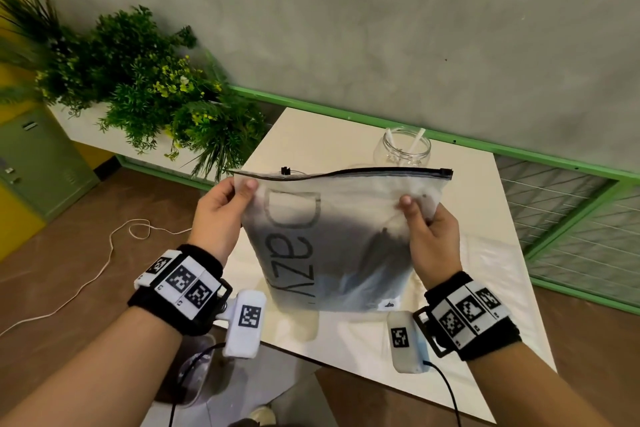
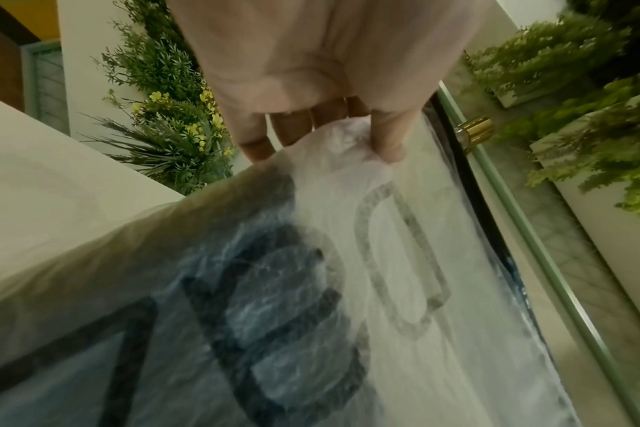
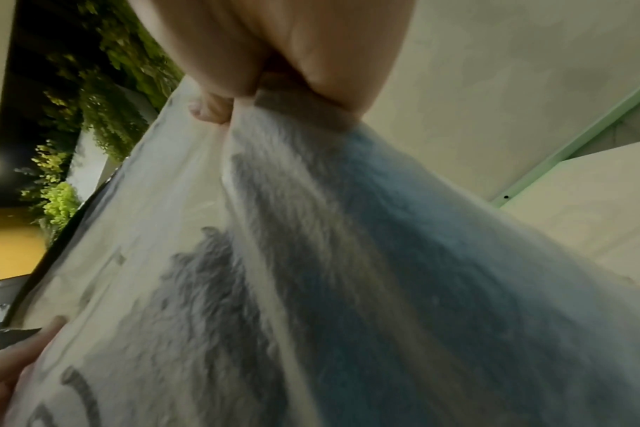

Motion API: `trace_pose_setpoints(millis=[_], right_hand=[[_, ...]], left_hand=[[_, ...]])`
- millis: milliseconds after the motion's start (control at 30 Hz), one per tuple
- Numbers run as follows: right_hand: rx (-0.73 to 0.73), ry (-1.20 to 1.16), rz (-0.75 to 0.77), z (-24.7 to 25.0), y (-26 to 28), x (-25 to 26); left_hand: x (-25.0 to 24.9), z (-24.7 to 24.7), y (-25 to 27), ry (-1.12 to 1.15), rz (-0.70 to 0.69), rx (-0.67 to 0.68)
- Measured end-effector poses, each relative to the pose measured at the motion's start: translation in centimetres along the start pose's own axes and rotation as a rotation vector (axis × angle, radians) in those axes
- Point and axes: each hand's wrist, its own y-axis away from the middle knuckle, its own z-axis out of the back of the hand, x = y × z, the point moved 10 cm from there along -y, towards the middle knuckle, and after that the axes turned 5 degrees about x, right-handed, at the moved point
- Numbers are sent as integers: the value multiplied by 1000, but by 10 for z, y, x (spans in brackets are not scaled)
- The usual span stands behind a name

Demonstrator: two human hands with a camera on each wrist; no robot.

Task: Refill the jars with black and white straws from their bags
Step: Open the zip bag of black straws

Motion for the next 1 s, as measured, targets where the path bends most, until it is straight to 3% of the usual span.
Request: trace_pose_setpoints(millis=[167,333,433,533,600,667,733,833,867,933,1000], right_hand=[[380,309,-144,-28,10,-43],[213,155,-177,-14,-1,-45],[228,145,-200,-19,-2,-47],[342,134,-228,-27,4,-49],[424,246,-233,-33,11,-52],[431,300,-199,-38,17,-54],[382,283,-192,-43,21,-52],[338,216,-201,-43,28,-45],[325,187,-203,-43,28,-48],[265,153,-195,-34,28,-51],[227,121,-227,-26,28,-58]], left_hand=[[33,13,-4,-128,151,-6],[26,17,-6,-116,138,-34],[21,24,-10,-187,117,-63],[-6,27,-7,-268,-8,-168],[-47,11,7,-431,-229,-190],[-85,-31,23,-705,-424,-80],[-87,-83,26,-1034,-496,148],[-47,-132,8,-1466,-448,443],[-30,-132,-2,-1555,-374,508],[-5,-126,-17,-1659,-241,589],[-2,-117,-23,-1699,-243,573]])
